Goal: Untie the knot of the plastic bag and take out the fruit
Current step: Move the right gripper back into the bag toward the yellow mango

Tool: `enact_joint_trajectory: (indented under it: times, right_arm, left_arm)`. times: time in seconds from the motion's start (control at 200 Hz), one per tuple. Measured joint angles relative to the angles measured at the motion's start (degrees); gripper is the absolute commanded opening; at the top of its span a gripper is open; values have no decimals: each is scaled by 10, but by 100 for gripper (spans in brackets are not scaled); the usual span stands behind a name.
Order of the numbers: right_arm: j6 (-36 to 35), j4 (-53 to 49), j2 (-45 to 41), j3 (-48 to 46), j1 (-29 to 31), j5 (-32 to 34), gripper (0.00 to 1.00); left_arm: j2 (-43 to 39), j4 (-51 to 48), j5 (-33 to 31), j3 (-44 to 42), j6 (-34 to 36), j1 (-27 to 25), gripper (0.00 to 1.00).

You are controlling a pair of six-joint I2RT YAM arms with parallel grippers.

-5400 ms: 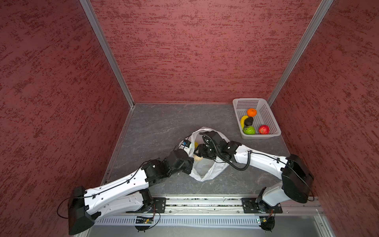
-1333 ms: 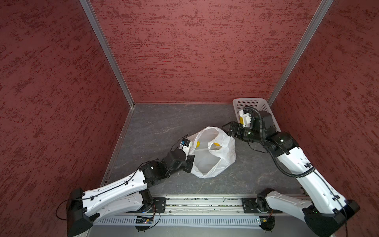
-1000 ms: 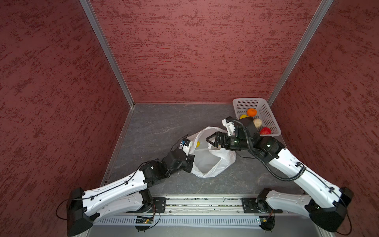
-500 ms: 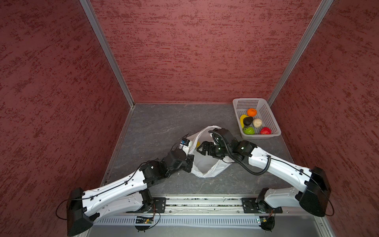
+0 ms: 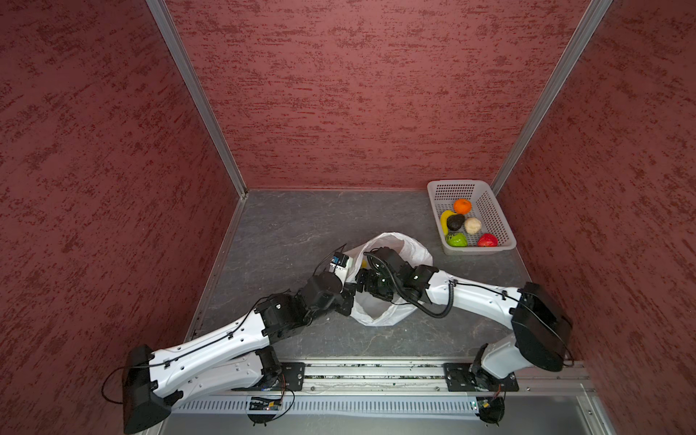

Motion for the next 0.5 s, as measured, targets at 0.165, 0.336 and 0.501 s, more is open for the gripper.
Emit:
enact_joint_trajectory:
  times: [0.165,0.336,0.501]
  right_arm:
    - [52,28,44,6,-1,22,79]
    - [114,89,63,6,-8,62,74]
    - [154,123,85,7,-21,86,72]
  left_arm:
    - [0,0,10,-2,0,0,0]
    - [0,-2,23,-5,0,0,0]
    - [-1,-3,33,-9,0,2,0]
